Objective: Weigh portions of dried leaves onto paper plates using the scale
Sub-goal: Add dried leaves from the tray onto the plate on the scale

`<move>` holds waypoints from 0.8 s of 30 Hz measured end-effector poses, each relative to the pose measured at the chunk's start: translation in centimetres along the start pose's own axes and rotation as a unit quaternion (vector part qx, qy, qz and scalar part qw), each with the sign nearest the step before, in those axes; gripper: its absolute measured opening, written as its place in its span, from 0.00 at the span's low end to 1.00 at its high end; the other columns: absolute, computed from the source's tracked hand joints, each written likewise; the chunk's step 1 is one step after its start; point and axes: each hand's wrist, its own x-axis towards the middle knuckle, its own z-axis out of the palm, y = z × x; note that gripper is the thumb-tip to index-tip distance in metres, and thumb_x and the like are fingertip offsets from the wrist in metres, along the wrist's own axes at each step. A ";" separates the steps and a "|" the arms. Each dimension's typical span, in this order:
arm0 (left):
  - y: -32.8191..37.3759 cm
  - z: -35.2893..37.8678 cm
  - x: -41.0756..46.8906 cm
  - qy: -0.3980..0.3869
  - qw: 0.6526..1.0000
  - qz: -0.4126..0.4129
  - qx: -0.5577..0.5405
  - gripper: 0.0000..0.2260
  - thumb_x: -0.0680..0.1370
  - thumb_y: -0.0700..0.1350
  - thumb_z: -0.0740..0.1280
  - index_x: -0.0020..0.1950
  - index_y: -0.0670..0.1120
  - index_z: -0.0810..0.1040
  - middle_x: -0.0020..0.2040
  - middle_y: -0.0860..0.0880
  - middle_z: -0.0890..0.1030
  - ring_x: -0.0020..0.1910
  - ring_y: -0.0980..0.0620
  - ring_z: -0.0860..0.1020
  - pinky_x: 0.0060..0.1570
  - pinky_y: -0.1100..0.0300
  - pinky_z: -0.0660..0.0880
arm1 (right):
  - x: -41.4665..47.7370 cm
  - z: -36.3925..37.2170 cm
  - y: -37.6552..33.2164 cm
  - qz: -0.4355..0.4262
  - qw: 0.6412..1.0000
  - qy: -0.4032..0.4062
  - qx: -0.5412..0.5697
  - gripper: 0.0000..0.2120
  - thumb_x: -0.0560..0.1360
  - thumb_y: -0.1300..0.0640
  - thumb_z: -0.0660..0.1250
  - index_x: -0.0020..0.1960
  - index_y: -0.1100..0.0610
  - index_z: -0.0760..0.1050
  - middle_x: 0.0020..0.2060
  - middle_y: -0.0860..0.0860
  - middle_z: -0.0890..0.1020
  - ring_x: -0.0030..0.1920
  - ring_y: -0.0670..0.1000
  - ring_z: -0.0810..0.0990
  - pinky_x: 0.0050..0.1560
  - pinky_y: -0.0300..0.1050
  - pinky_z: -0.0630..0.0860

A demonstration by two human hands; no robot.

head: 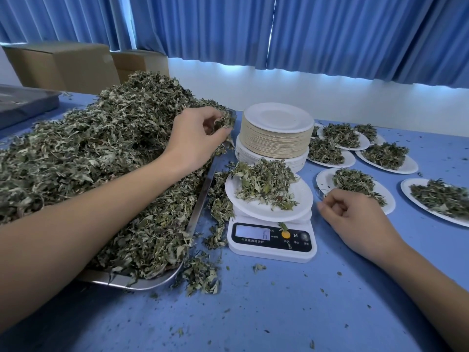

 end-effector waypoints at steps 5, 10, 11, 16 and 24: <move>2.5 0.7 -1.2 -0.090 0.992 0.045 -0.071 0.05 0.76 0.46 0.75 0.51 0.53 0.83 0.43 0.51 0.85 0.42 0.43 0.81 0.45 0.45 0.80 | 0.0 0.0 0.0 0.000 1.000 -0.002 -0.005 0.14 0.80 0.52 0.69 0.36 0.50 0.75 0.26 0.51 0.75 0.26 0.45 0.70 0.31 0.45 0.68; 3.2 1.5 -1.8 -0.192 0.976 0.077 -0.063 0.14 0.75 0.46 0.76 0.61 0.48 0.83 0.50 0.56 0.84 0.44 0.63 0.79 0.43 0.73 0.71 | 0.0 0.0 -0.1 0.000 1.000 -0.002 -0.008 0.14 0.80 0.52 0.69 0.36 0.50 0.75 0.27 0.53 0.76 0.26 0.45 0.69 0.32 0.46 0.69; 3.2 1.5 -1.9 -0.205 0.974 0.078 -0.050 0.14 0.75 0.47 0.76 0.61 0.49 0.83 0.52 0.57 0.84 0.47 0.63 0.79 0.44 0.73 0.71 | 0.0 0.0 -0.1 -0.001 1.000 -0.002 -0.009 0.14 0.80 0.52 0.69 0.36 0.50 0.75 0.27 0.53 0.76 0.26 0.45 0.69 0.32 0.45 0.69; 3.0 1.2 -1.9 -0.195 0.977 0.070 -0.043 0.12 0.77 0.50 0.74 0.58 0.49 0.84 0.49 0.59 0.84 0.46 0.61 0.80 0.43 0.67 0.74 | -0.1 0.0 -0.2 -0.003 1.000 -0.001 -0.009 0.13 0.80 0.53 0.69 0.37 0.50 0.75 0.26 0.52 0.75 0.26 0.45 0.70 0.31 0.44 0.67; 1.4 0.1 -0.6 -0.114 0.987 -0.018 0.109 0.11 0.81 0.41 0.64 0.57 0.51 0.83 0.43 0.57 0.81 0.41 0.54 0.79 0.48 0.55 0.79 | 0.0 -0.1 -0.1 -0.005 1.000 -0.001 -0.010 0.13 0.80 0.53 0.69 0.37 0.50 0.75 0.26 0.50 0.74 0.26 0.45 0.70 0.32 0.45 0.68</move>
